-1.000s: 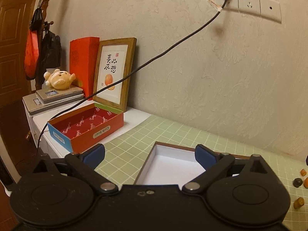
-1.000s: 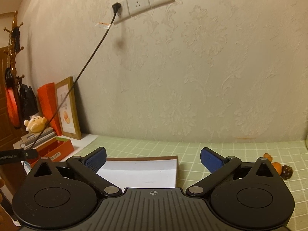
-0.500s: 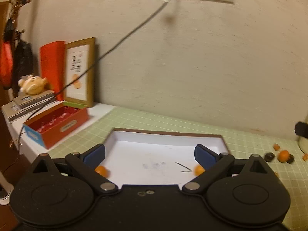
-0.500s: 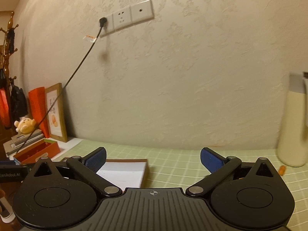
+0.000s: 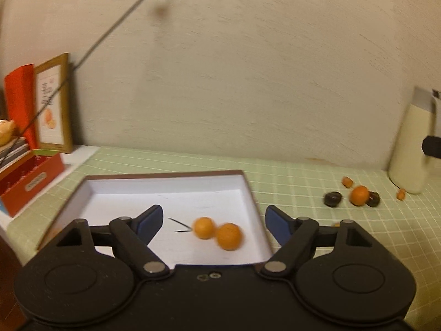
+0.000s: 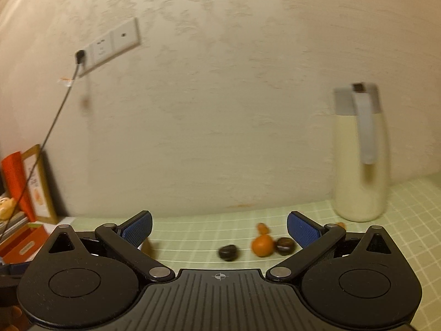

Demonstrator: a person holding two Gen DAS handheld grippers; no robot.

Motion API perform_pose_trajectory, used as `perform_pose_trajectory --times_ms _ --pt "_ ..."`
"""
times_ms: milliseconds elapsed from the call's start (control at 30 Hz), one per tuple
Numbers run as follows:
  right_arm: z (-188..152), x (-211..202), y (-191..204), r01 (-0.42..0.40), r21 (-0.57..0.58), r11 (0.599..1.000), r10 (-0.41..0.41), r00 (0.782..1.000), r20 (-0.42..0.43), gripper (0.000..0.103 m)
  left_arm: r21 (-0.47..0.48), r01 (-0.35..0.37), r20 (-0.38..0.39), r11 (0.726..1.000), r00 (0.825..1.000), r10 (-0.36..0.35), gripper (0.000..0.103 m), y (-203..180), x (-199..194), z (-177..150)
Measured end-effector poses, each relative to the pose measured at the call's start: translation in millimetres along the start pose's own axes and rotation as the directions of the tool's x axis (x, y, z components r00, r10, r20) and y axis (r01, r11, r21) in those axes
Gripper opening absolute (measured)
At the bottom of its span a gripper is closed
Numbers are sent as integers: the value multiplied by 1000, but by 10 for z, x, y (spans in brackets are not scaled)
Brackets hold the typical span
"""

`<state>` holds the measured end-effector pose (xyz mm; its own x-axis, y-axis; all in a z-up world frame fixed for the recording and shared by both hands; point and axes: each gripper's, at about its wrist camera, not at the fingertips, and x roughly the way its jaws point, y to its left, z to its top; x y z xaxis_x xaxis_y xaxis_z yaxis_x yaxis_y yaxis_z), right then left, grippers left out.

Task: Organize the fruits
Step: 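Move the left tool to the cut orange slice while the right tool returns to the table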

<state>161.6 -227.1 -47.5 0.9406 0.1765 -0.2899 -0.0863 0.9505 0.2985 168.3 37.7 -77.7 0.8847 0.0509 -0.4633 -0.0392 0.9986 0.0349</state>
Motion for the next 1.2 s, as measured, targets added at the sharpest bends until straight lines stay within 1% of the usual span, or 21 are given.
perform_pose_trajectory --times_ms 100,200,400,633,967,1067,1200 --pt "-1 -55 -111 35 5 999 -35 999 4 103 20 29 -11 999 1000 -29 71 -169 74 -36" --pt "-8 -70 -210 53 18 998 -53 999 -9 103 38 59 -23 998 998 -58 69 -305 152 -65" --pt "-64 -14 -359 91 12 996 -91 994 -59 103 59 106 -47 993 994 -103 68 -582 303 -113" --pt "-94 21 -519 122 34 992 -119 990 -77 103 84 150 -76 985 987 -144 67 -908 510 -160" --pt "-129 71 -712 163 30 986 -159 982 -97 103 108 176 -111 978 980 -164 65 -1228 762 -238" --pt "-153 127 -774 171 29 985 -166 979 -114 103 103 185 -119 977 978 -172 65 -1289 806 -239" --pt "-189 266 -777 181 -3 983 -180 973 -147 102 117 178 -122 977 979 -163 65 -1367 863 -241"
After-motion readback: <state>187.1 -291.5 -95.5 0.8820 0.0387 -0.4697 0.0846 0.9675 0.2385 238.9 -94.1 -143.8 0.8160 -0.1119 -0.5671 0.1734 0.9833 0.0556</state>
